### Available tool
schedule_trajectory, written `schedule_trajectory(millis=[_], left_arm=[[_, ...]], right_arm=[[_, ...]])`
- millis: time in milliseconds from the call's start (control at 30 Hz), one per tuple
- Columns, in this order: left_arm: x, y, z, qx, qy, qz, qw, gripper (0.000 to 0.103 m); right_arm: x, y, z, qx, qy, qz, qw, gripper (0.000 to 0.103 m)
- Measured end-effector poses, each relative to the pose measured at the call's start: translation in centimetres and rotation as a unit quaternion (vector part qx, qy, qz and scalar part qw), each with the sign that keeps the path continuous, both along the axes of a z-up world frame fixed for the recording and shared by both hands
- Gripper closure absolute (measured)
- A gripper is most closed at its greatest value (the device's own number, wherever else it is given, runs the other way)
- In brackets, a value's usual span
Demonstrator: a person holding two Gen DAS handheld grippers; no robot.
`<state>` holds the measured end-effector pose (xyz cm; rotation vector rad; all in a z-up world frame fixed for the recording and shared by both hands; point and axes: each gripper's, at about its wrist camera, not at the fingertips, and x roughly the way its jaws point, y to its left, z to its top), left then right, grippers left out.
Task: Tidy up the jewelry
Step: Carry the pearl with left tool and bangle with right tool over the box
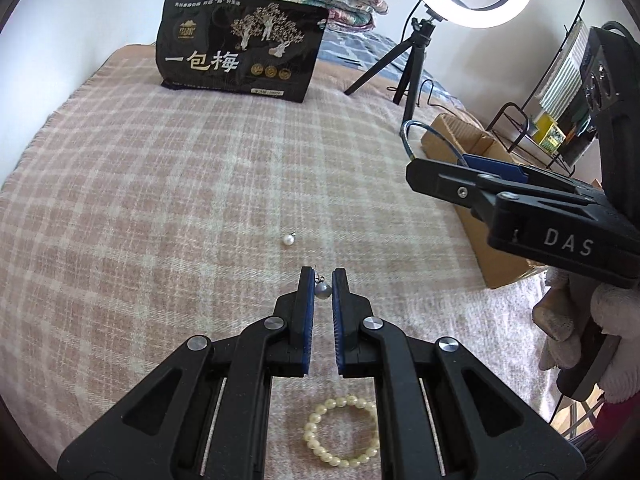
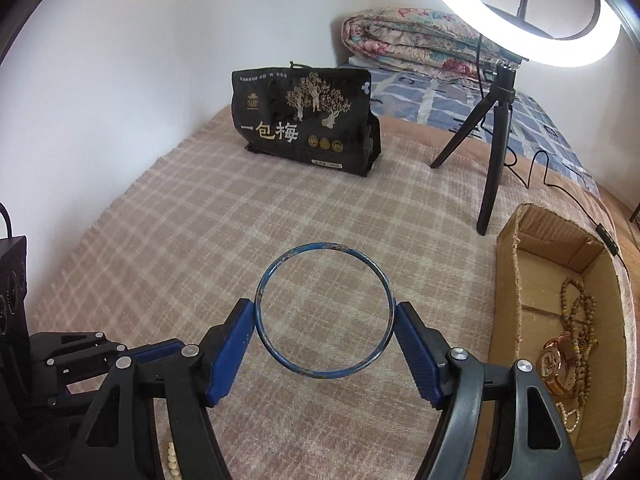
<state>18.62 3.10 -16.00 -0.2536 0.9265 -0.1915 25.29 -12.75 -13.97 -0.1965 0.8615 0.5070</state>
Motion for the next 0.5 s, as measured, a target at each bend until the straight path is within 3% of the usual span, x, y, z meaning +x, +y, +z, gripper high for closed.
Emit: schedule_trajectory(millis=[500], left_arm=[[0.9,-5.8,3.3,-0.018,-0.029,-0.05,0.9982,0.096]], right_arm=[[0.0,-6.9,4.5,0.031,-0.031,-0.057,0.997,0.03]])
